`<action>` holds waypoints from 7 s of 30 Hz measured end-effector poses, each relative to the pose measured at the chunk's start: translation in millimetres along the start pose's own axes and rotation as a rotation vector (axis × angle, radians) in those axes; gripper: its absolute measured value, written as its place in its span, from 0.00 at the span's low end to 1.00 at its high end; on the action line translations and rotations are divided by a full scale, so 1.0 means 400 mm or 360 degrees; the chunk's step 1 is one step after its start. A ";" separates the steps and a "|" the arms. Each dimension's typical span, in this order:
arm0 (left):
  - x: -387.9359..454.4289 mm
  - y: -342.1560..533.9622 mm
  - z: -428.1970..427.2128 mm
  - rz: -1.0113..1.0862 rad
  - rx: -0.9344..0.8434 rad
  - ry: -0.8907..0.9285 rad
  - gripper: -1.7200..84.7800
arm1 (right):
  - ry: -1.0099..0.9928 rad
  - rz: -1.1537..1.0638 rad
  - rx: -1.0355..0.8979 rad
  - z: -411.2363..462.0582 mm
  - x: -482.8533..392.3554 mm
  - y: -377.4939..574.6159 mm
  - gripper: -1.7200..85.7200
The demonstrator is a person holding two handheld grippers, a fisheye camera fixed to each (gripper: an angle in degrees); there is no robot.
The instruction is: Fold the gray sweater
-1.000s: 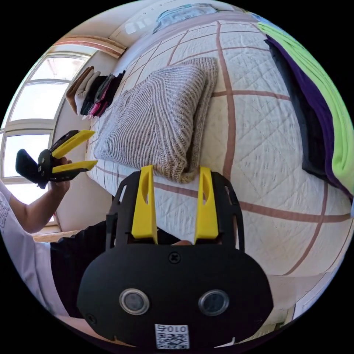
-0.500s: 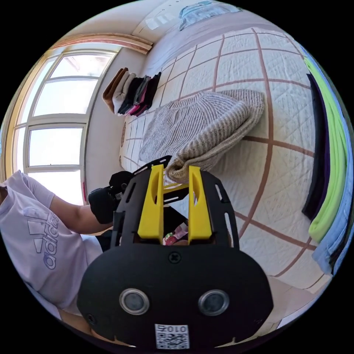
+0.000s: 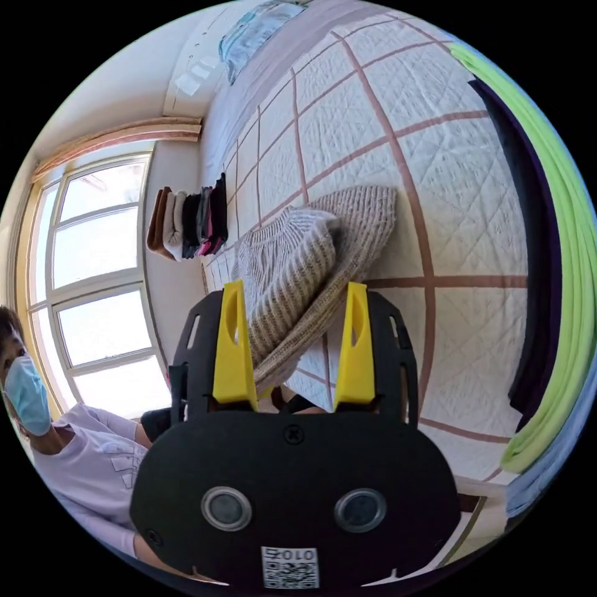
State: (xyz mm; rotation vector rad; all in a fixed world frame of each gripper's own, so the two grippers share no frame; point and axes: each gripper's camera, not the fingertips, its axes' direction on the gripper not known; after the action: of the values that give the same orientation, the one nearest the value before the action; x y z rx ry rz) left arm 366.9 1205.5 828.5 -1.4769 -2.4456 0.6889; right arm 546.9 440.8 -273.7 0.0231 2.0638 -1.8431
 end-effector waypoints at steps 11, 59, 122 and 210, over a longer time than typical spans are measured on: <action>-0.177 0.117 -0.139 -0.0254 0.0143 0.0066 0.07 | 0.0127 0.0008 0.0228 0.045 -0.178 -0.025 0.10; -0.728 0.986 -0.457 -0.1559 0.0355 0.0336 0.07 | 0.1063 -0.1324 0.0429 0.963 -0.586 0.405 0.13; -0.668 0.968 -0.370 -0.3045 0.0933 0.1292 0.20 | -0.0291 -0.0174 -0.0385 1.002 -0.313 -0.535 0.09; -2.211 1.304 -0.968 -0.2350 0.0738 -0.0453 0.05 | 0.1153 -0.1083 0.0697 1.741 -2.142 -0.450 0.22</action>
State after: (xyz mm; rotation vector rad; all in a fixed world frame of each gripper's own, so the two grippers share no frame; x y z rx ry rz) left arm 1353.4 745.9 969.5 0.6841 -2.4306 0.9223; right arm 1480.8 -56.7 89.8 0.1353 2.2064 -3.0480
